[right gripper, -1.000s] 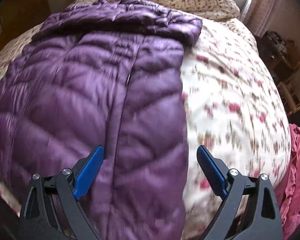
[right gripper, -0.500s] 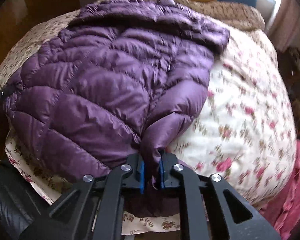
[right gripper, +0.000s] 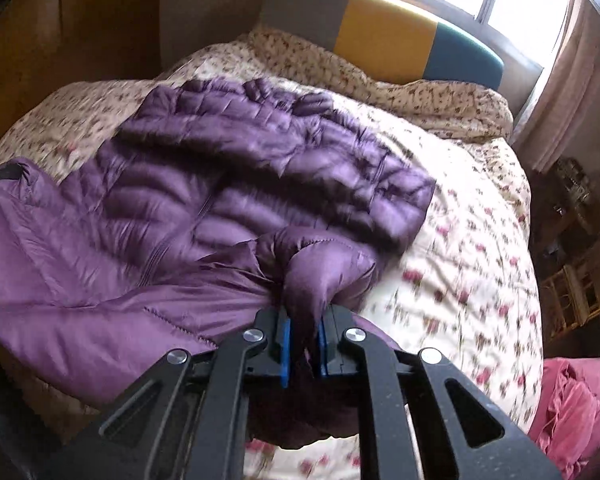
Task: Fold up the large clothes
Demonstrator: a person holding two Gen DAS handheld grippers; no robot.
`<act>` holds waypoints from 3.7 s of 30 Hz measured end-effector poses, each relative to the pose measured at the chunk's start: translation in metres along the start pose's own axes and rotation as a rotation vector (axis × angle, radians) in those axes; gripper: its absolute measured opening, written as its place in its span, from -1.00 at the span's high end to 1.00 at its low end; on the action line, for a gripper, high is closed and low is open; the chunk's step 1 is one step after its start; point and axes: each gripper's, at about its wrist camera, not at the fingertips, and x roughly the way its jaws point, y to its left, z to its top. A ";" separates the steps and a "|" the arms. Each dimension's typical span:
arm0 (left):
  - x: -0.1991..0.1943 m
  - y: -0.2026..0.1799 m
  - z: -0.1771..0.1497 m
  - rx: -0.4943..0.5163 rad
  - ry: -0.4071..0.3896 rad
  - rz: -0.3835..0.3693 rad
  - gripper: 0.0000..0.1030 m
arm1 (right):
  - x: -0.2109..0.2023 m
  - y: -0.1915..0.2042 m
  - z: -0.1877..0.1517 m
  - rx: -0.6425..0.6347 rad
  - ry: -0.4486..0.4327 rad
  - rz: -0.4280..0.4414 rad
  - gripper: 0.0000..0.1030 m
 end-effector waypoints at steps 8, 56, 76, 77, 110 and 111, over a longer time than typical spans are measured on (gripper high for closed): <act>0.061 0.014 0.062 -0.024 -0.005 0.013 0.86 | 0.045 -0.017 0.064 0.051 -0.031 -0.030 0.83; 0.138 0.112 0.058 -0.321 0.131 0.000 -0.55 | 0.123 -0.097 0.039 0.409 0.151 0.019 -0.90; 0.070 0.067 0.002 -0.260 0.175 -0.102 0.76 | 0.065 -0.038 -0.004 0.193 0.193 0.074 0.78; 0.063 0.065 -0.004 -0.254 0.178 -0.104 0.76 | 0.060 -0.034 -0.010 0.180 0.196 0.072 0.78; 0.080 0.078 0.045 -0.340 0.121 -0.006 0.87 | 0.084 -0.069 0.029 0.461 0.112 0.134 0.33; 0.081 0.077 0.045 -0.329 0.117 0.010 0.97 | 0.084 -0.067 0.032 0.450 0.107 0.124 0.51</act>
